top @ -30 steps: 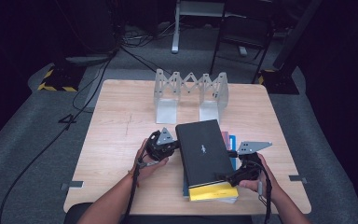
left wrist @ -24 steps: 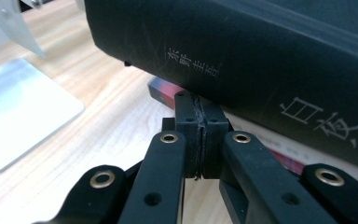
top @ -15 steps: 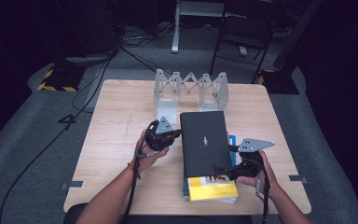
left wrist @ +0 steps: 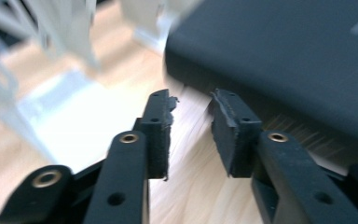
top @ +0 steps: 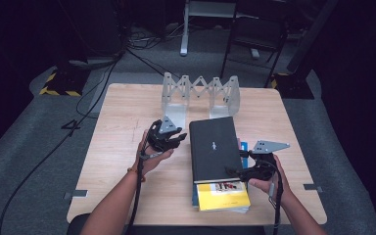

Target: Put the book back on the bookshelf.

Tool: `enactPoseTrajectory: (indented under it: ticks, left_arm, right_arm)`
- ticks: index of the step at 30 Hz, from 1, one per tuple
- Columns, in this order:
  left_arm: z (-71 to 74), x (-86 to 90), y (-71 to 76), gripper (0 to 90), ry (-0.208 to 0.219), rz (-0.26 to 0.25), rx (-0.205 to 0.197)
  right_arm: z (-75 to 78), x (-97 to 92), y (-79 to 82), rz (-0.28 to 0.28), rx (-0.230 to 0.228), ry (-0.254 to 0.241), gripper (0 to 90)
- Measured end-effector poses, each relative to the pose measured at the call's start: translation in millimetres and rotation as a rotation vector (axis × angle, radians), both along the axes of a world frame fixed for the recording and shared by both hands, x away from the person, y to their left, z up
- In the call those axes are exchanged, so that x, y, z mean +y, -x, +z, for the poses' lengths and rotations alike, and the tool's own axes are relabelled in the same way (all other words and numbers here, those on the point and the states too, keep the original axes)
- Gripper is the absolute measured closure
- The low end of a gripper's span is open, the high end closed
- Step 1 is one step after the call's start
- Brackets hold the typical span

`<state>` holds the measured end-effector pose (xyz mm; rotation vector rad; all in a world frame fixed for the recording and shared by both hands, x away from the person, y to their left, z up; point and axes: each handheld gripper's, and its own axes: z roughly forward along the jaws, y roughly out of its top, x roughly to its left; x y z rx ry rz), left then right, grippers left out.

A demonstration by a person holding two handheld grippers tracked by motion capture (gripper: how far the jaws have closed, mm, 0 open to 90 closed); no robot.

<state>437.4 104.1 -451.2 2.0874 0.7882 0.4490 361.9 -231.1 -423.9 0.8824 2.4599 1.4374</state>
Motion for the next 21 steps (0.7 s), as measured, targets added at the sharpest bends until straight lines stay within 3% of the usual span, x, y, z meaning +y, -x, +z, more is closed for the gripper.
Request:
enactPoseTrajectory:
  ticks: [4, 7, 8, 10, 13, 15, 16, 17, 18, 20, 21]
  left_arm:
    - [-19.8, -6.6, -9.9, 60.1, -0.010, 0.012, 0.046]
    - [-27.3, -14.7, -14.7, 58.4, 0.015, -0.010, 0.064]
    - [-26.1, -15.6, -15.3, 58.4, 0.060, -0.026, 0.059]
    - [-26.0, -17.0, -15.1, 61.4, 0.064, -0.030, 0.043]
    - [-27.0, -13.5, -13.1, 63.5, 0.117, -0.026, 0.033]
    - [-26.5, -13.5, -11.8, 70.0, 0.126, -0.033, 0.022]
    - [-26.2, -14.0, -10.4, 70.0, 0.149, -0.041, 0.018]
    - [-24.8, -13.3, -8.2, 75.9, 0.191, -0.048, 0.001]
    - [-24.8, -13.3, -8.2, 78.2, 0.191, -0.048, 0.001]
    - [-20.7, -10.8, -6.3, 80.0, 0.248, -0.061, -0.017]
    - [-20.7, -10.8, -6.3, 80.6, 0.248, -0.061, -0.017]
  right_arm:
    - [0.3, 0.0, 0.6, 0.001, -0.011, 0.000, 19.7]
    - [1.8, 0.2, 2.5, 0.007, -0.034, 0.004, 20.2]
    - [2.1, 0.2, 2.9, 0.008, -0.039, 0.004, 20.3]
    - [2.1, 0.1, 3.8, 0.012, -0.052, 0.004, 20.7]
    - [3.9, -0.3, 6.8, 0.018, -0.086, 0.000, 21.8]
    - [5.8, -0.3, 8.3, 0.028, -0.105, 0.002, 22.4]
    - [5.8, -0.3, 8.3, 0.028, -0.105, 0.002, 22.4]
    - [8.8, -0.2, 11.8, 0.039, -0.138, 0.008, 23.3]
    - [8.8, -0.2, 11.8, 0.039, -0.138, 0.008, 23.3]
    - [12.8, 0.3, 17.3, 0.056, -0.188, 0.021, 24.6]
    - [12.8, 0.3, 17.3, 0.056, -0.188, 0.021, 24.6]
